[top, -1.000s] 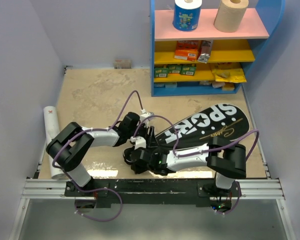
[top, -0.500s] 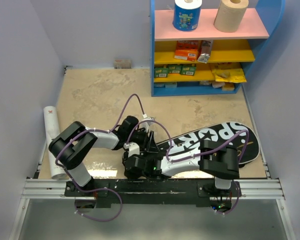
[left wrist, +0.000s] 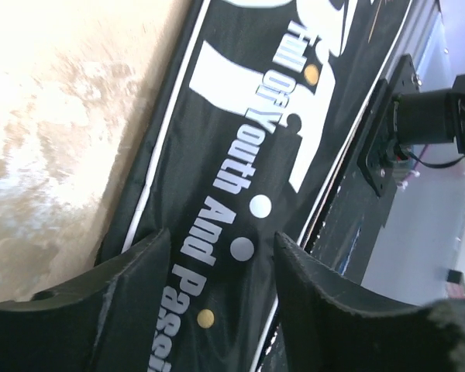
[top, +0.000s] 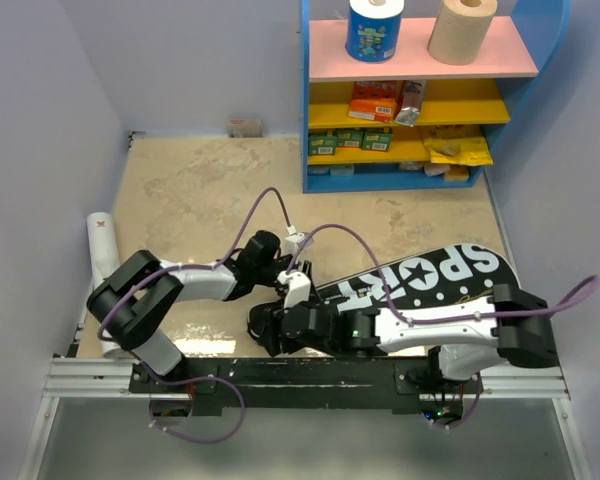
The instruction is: Pack up the badminton gear
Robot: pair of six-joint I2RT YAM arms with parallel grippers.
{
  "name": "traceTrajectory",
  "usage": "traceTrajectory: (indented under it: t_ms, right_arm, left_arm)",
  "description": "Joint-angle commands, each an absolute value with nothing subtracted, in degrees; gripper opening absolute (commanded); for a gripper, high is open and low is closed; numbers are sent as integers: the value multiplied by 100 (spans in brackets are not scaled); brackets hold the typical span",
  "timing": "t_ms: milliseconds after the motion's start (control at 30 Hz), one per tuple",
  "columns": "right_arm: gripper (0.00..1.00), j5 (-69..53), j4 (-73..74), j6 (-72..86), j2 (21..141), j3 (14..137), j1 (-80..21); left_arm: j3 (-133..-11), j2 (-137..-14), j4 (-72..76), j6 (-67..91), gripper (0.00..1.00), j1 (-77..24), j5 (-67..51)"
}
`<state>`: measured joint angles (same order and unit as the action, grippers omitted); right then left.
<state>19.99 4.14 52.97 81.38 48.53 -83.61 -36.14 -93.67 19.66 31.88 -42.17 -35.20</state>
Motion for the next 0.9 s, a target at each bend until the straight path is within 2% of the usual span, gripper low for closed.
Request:
traceTrajectory:
  t_ms: [0,133,267,500,600,867]
  right_arm:
    - [65,2969,1633,5519,7358,4729,-8358]
    - [99,3611,2574,5634,6681,4843,-8297]
    - [99,3586,3014,5397,6451,5097,-7807]
    - [99,3472,2777,4413,6529,5677,-7523]
    - [99,3796,3013,4229,6705,6108,-7532]
    - [99,4524,3004,3849,7013,6389,-7523]
  left_arm:
    - [-4112,-8475,1162,2769,65,-4263,-2885]
    - [-4368,-7841,423,2532,80,-4263,-2418]
    - [-4579,-7252,9,2303,100,-4263,-1996]
    - [-4685,-6206,-947,2118,100,-4254,-977]
    - [-4641,-5855,-1229,2171,100,-4263,-485]
    - [-4412,-5282,-1151,2162,100,-4254,499]
